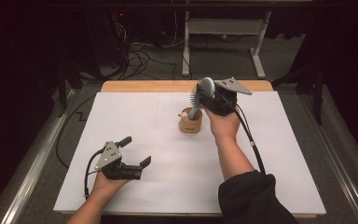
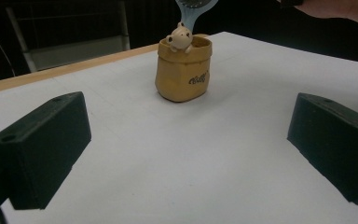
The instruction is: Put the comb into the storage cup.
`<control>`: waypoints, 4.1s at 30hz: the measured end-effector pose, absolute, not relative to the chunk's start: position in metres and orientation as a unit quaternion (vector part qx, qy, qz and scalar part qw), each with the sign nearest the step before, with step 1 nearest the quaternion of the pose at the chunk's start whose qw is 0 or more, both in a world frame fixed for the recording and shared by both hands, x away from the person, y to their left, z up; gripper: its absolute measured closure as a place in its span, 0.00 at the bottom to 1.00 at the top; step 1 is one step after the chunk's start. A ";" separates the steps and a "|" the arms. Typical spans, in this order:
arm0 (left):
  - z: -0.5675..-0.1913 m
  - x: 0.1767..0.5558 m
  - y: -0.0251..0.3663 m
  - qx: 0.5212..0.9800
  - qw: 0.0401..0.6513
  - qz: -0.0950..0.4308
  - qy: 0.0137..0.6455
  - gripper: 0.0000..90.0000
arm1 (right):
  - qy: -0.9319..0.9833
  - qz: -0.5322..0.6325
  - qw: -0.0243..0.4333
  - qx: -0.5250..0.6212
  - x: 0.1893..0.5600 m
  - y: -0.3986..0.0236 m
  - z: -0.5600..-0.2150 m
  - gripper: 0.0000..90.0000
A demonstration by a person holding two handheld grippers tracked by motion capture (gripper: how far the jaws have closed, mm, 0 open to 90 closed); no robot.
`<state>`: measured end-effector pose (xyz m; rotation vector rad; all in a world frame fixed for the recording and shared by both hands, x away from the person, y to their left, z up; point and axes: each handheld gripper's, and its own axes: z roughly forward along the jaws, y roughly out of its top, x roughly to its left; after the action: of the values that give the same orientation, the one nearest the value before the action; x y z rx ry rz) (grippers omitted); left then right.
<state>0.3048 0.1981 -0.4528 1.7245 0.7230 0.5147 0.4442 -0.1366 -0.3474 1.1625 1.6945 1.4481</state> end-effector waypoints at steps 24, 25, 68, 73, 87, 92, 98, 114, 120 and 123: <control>-0.452 0.305 0.198 0.732 0.568 0.220 0.307 0.00 | 0.652 0.524 0.313 0.450 0.447 -0.142 -0.350 0.38; -0.452 0.305 0.199 0.732 0.567 0.220 0.307 0.00 | 0.653 0.523 0.313 0.450 0.447 -0.142 -0.350 0.36; -0.452 0.305 0.198 0.731 0.568 0.220 0.308 0.00 | 0.674 0.518 0.262 0.457 0.454 -0.164 -0.372 0.01; -0.453 0.305 0.198 0.732 0.566 0.220 0.307 0.00 | 0.676 0.515 0.263 0.456 0.455 -0.165 -0.372 0.01; -0.453 0.305 0.198 0.732 0.566 0.219 0.308 0.00 | 0.675 0.513 0.269 0.456 0.454 -0.171 -0.367 0.00; -0.453 0.305 0.198 0.732 0.566 0.219 0.309 0.00 | 0.675 0.513 0.272 0.455 0.453 -0.172 -0.366 0.00; -0.453 0.305 0.198 0.733 0.565 0.220 0.308 0.00 | 0.676 0.511 0.275 0.454 0.452 -0.173 -0.365 0.00; -0.453 0.306 0.200 0.730 0.566 0.221 0.313 0.00 | 0.680 0.502 0.284 0.453 0.441 -0.179 -0.364 0.00; -0.453 0.308 0.203 0.725 0.569 0.219 0.319 0.00 | 0.683 0.501 0.286 0.448 0.432 -0.183 -0.366 0.00; -0.452 0.309 0.203 0.724 0.570 0.220 0.320 0.00 | 0.687 0.498 0.289 0.443 0.426 -0.185 -0.369 0.00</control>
<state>0.3088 0.2029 -0.4524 1.6991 0.7509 0.5160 0.4264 -0.1850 -0.3688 1.1824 1.8332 1.3293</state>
